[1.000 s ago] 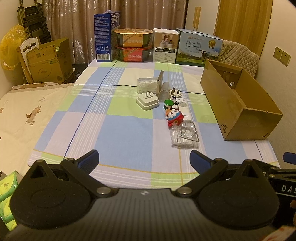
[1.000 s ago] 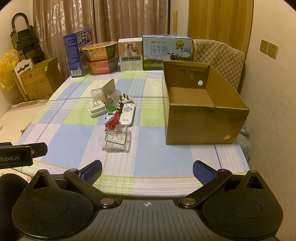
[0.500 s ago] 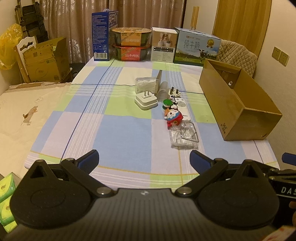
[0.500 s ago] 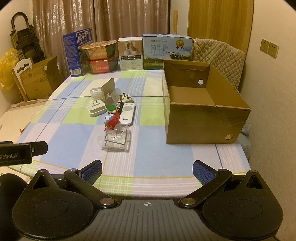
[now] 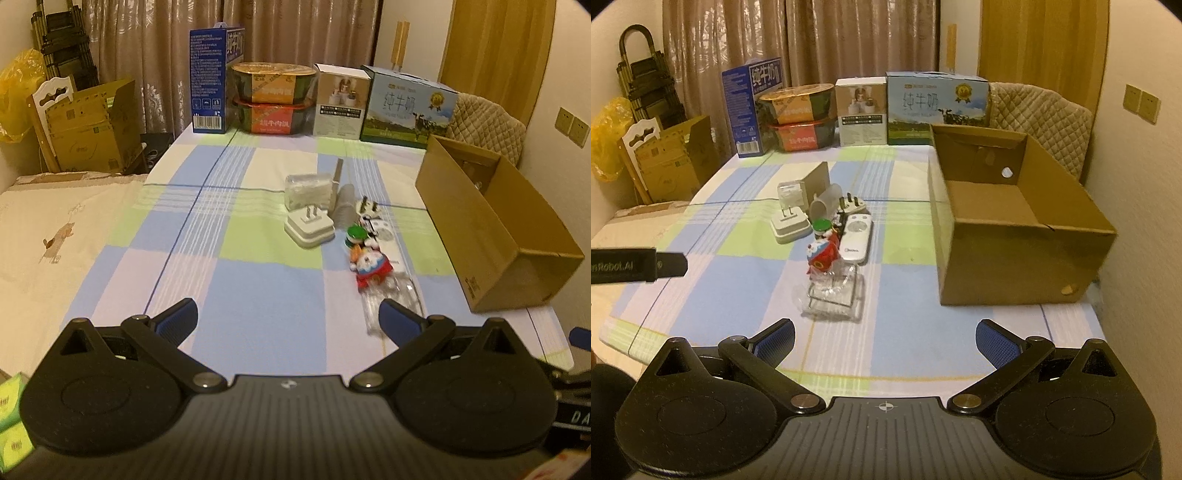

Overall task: Organize rigid objects
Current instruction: 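Reach the right tool to the clear packaged wire rack and close on it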

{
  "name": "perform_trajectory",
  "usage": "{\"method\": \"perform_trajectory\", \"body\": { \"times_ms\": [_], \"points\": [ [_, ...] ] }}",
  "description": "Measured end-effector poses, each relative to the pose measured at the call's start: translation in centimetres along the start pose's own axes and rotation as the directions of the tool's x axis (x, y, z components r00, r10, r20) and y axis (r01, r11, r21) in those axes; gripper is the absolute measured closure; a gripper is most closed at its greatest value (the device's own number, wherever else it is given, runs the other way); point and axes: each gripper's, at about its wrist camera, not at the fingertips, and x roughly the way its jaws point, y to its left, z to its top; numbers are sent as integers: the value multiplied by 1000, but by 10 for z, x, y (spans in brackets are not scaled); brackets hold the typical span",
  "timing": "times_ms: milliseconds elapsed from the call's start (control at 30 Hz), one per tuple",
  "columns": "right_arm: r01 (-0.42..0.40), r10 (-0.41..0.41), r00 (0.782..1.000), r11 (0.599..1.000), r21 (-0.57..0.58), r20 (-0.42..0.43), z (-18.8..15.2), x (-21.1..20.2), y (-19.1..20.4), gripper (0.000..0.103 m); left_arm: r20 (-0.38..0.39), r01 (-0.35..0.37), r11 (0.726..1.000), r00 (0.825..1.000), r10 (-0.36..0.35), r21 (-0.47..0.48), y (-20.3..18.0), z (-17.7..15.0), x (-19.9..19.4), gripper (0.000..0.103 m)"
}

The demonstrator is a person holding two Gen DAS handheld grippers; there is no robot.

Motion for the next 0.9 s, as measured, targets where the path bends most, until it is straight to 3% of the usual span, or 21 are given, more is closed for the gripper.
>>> {"method": "perform_trajectory", "body": {
  "times_ms": [200,533,767,900],
  "points": [
    [-38,38,999,999,5,11,11,29,8,2,18,-17,997,1000,15,78,3,20,34,0],
    [-86,86,996,996,7,-4,16,92,21,2,22,-47,992,999,44,121,12,36,109,0],
    [-107,107,993,994,2,-39,9,136,28,2,-7,-26,994,1000,27,108,20,32,154,0],
    [-115,116,992,993,9,-59,8,154,31,10,-21,-17,996,1000,19,85,26,30,168,0]
  ]
}}
